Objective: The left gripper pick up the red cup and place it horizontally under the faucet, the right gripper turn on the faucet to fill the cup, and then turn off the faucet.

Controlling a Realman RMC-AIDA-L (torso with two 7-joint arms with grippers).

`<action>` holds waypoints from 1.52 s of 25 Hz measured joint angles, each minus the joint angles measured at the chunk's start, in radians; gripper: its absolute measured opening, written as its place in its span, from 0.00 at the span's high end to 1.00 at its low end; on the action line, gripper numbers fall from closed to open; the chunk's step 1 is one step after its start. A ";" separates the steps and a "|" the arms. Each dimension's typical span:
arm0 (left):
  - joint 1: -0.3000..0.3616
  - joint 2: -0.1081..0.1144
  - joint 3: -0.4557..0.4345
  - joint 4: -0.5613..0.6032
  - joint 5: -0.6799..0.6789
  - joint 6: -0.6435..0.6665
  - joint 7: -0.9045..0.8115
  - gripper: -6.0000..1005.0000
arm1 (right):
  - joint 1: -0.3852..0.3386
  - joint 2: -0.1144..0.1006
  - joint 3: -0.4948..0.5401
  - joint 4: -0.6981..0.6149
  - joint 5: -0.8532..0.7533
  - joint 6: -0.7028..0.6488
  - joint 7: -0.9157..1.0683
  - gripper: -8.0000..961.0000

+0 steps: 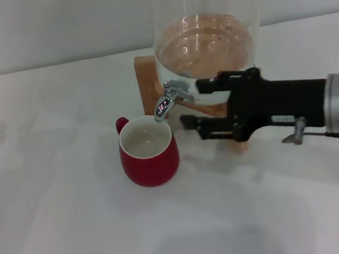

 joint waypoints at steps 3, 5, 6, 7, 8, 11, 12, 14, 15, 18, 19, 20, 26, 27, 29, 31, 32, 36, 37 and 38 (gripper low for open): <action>-0.001 0.001 0.000 0.000 0.000 0.003 0.000 0.14 | -0.021 0.001 0.044 0.008 0.002 0.018 0.000 0.25; -0.003 0.002 0.000 0.000 0.000 0.005 0.000 0.14 | -0.033 0.001 0.080 0.011 0.003 0.033 0.005 0.25; -0.003 0.002 0.000 0.000 0.000 0.005 0.000 0.14 | -0.039 0.001 0.097 0.012 0.003 0.040 0.008 0.25; -0.004 0.003 0.000 0.000 0.000 0.006 0.000 0.14 | -0.045 0.001 0.121 0.013 0.004 0.049 0.014 0.25; -0.005 0.003 0.000 0.000 0.000 0.006 0.000 0.14 | -0.050 0.002 0.139 0.013 0.004 0.057 0.018 0.25; -0.007 0.003 0.000 0.000 0.000 0.006 0.000 0.14 | -0.063 0.003 0.207 0.011 0.005 0.074 0.026 0.25; -0.007 0.003 0.000 0.000 0.001 0.007 0.000 0.14 | -0.067 0.003 0.227 0.008 0.006 0.074 0.027 0.25; -0.007 0.003 0.000 0.000 0.006 0.007 -0.002 0.14 | -0.075 0.003 0.271 0.002 0.012 0.075 0.028 0.25; -0.007 0.003 0.000 -0.001 0.010 0.007 -0.006 0.14 | -0.076 0.003 0.286 -0.003 0.015 0.075 0.028 0.25; -0.003 0.003 0.000 -0.002 0.028 0.006 -0.024 0.14 | -0.074 0.004 0.368 -0.045 0.045 0.075 0.023 0.25; 0.001 0.003 0.000 -0.002 0.033 0.005 -0.026 0.14 | -0.070 0.004 0.383 -0.060 0.055 0.075 0.019 0.25; 0.006 0.003 0.000 0.000 0.038 0.001 -0.027 0.14 | -0.062 0.004 0.412 -0.090 0.073 0.076 0.011 0.25; 0.025 0.008 -0.003 0.007 0.087 -0.004 -0.083 0.14 | 0.000 0.003 0.543 -0.260 0.137 0.097 -0.034 0.25; 0.026 0.012 -0.005 0.007 0.111 0.003 -0.120 0.14 | 0.012 0.002 0.561 -0.282 0.143 0.103 -0.039 0.25; 0.024 0.023 -0.010 0.007 0.171 0.013 -0.207 0.14 | 0.035 0.002 0.596 -0.324 0.147 0.119 -0.047 0.25; 0.020 0.032 -0.013 0.017 0.220 0.012 -0.279 0.14 | 0.048 0.002 0.617 -0.349 0.148 0.130 -0.054 0.25; 0.021 0.032 -0.013 0.024 0.230 0.012 -0.296 0.14 | 0.053 0.001 0.624 -0.356 0.147 0.133 -0.056 0.25; 0.044 0.009 -0.013 0.098 0.253 0.010 -0.283 0.14 | 0.066 0.000 0.651 -0.379 0.148 0.136 -0.066 0.25; 0.053 -0.004 -0.013 0.120 0.253 0.006 -0.252 0.14 | 0.067 0.000 0.660 -0.389 0.149 0.137 -0.076 0.25; 0.060 -0.012 -0.017 0.136 0.245 0.003 -0.222 0.14 | 0.068 0.000 0.668 -0.398 0.152 0.138 -0.084 0.25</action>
